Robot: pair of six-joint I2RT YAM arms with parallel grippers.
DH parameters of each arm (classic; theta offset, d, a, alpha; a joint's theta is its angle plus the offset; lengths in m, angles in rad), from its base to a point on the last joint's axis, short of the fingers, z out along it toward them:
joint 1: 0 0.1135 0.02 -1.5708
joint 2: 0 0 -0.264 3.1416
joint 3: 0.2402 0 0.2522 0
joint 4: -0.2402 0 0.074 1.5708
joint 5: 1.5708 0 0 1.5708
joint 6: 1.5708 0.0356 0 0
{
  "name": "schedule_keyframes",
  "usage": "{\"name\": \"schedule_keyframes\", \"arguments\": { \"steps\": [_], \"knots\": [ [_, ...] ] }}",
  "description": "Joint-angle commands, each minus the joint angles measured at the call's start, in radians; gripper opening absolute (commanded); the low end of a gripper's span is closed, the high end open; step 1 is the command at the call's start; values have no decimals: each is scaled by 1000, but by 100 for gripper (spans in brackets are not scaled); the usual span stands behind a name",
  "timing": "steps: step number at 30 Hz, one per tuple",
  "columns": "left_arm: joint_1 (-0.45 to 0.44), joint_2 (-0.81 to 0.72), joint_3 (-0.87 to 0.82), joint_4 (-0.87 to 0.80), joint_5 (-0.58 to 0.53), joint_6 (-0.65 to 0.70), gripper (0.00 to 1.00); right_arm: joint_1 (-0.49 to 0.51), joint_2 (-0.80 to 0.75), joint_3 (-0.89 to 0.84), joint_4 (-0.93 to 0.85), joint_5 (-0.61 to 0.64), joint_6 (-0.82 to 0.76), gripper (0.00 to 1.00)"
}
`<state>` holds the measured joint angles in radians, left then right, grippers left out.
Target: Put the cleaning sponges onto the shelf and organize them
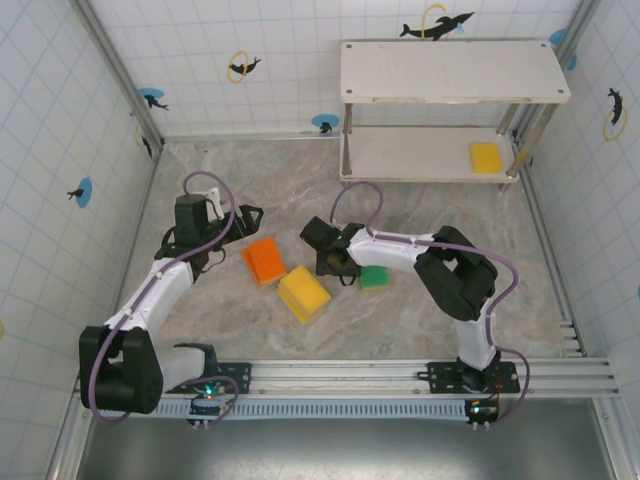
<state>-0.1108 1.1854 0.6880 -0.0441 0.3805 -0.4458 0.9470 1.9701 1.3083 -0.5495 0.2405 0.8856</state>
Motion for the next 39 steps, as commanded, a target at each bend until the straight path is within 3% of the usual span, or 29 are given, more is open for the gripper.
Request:
{"name": "schedule_keyframes", "arguments": {
  "steps": [1, 10, 24, 39],
  "knots": [
    [-3, 5, 8, 7, -2, 16, 98, -1, 3, 21, 5, 40, -38, 65],
    [-3, -2, 1, 9, -3, 16, 98, -10, -52, 20, 21, 72, -155, 64],
    [-3, -17, -7, 5, -10, 15, 98, -133, -218, -12, 52, -59, -353, 61],
    [-3, -18, -16, 16, -4, 12, 98, -422, -461, -170, 6, -99, -512, 60]
  ]
}}
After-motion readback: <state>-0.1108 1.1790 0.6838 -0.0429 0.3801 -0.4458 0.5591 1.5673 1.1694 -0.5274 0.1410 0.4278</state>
